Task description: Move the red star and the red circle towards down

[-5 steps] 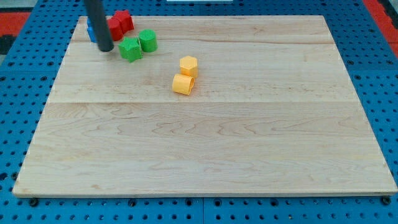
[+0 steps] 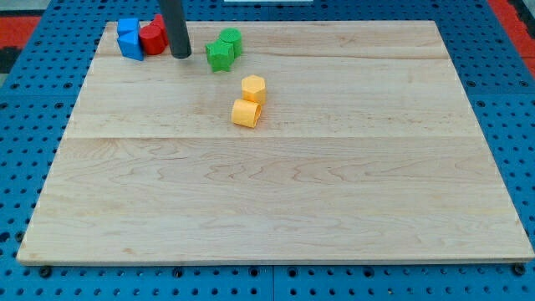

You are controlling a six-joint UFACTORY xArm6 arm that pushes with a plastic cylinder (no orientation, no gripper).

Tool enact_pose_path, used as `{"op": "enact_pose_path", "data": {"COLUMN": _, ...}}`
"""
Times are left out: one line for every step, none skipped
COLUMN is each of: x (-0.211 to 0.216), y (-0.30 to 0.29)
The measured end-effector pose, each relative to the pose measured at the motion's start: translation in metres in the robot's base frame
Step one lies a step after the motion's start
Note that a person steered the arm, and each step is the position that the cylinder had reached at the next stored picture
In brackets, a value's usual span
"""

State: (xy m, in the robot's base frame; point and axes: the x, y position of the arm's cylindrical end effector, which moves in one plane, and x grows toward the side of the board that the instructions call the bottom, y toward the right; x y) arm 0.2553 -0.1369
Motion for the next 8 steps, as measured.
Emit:
{"op": "enact_pose_path", "data": {"x": -0.050, "y": 0.044}}
{"op": "enact_pose_path", "data": {"x": -0.064, "y": 0.042}}
{"op": "enact_pose_path", "data": {"x": -0.063, "y": 0.029}}
{"op": "enact_pose_path", "data": {"x": -0.063, "y": 0.011}}
{"op": "enact_pose_path", "data": {"x": -0.064, "y": -0.034}}
{"op": "enact_pose_path", "data": {"x": -0.064, "y": -0.030}}
{"op": "enact_pose_path", "data": {"x": -0.052, "y": -0.027}}
{"op": "enact_pose_path", "data": {"x": -0.064, "y": -0.023}}
